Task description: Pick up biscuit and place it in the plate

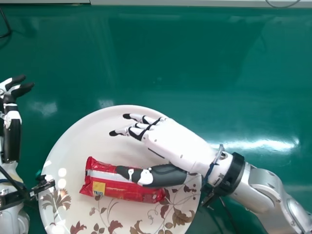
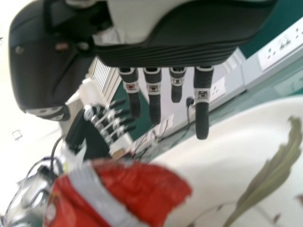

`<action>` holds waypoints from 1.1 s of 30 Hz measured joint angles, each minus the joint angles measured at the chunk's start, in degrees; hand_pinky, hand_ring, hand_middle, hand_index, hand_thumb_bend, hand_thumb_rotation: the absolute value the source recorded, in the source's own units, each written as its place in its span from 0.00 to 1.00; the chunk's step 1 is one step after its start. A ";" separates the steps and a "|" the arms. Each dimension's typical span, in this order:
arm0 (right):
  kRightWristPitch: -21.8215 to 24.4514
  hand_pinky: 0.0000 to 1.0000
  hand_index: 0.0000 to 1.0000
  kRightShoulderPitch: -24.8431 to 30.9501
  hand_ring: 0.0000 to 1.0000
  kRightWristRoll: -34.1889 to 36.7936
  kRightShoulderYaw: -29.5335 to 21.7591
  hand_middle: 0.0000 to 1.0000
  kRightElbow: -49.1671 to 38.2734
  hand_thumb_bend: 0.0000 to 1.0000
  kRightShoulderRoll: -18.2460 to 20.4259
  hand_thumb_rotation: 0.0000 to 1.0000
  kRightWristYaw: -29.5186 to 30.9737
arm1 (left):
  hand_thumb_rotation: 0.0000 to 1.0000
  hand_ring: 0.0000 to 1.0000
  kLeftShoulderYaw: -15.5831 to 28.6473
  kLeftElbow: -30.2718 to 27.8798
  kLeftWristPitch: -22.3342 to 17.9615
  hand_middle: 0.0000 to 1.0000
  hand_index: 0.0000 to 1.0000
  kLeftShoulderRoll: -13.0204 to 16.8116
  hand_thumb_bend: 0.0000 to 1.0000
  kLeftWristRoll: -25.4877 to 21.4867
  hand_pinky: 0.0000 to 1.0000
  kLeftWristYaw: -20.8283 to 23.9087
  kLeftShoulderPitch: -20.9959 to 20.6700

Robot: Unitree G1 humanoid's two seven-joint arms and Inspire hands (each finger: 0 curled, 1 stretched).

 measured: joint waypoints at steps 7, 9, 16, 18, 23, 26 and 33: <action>4.53 0.53 0.85 4.25 0.70 -0.66 -4.49 0.82 -4.08 0.70 2.40 0.93 -2.94 | 0.38 0.72 0.01 0.15 -0.51 0.70 0.78 0.01 0.10 -0.65 0.79 -0.08 0.08; 4.86 0.51 0.83 6.01 0.68 -0.88 -5.89 0.79 -4.77 0.71 3.50 0.92 -5.22 | 0.39 0.72 0.01 0.16 -0.59 0.70 0.78 0.01 0.10 -0.64 0.79 -0.08 0.15; 5.60 0.49 0.79 11.59 0.65 -1.67 -9.42 0.77 -4.86 0.68 8.97 0.89 -13.71 | 0.31 0.72 0.04 0.20 -0.64 0.69 0.78 0.01 0.08 -0.67 0.82 -0.08 0.63; 5.63 0.49 0.78 12.57 0.66 -2.01 -10.15 0.77 -4.86 0.65 10.44 0.87 -16.01 | 0.30 0.73 0.04 0.15 -0.64 0.69 0.78 0.00 0.09 -0.66 0.83 -0.08 0.83; 7.39 0.50 0.75 14.34 0.65 -1.95 -12.04 0.74 -4.89 0.58 14.43 0.79 -20.68 | 0.37 0.74 0.04 -0.30 -0.09 0.70 0.78 -0.28 0.11 -0.64 0.85 -0.08 1.60; 8.44 0.47 0.73 15.24 0.61 -2.13 -13.02 0.71 -4.89 0.54 16.45 0.77 -23.05 | 0.37 0.75 0.03 -0.74 0.83 0.71 0.79 -0.57 0.11 -0.64 0.86 -0.08 2.17; 9.66 0.49 0.71 15.27 0.62 -1.99 -14.87 0.70 -4.16 0.50 19.82 0.73 -28.08 | 0.37 0.74 0.02 -1.18 1.76 0.70 0.79 -0.85 0.12 -0.66 0.86 -0.08 2.72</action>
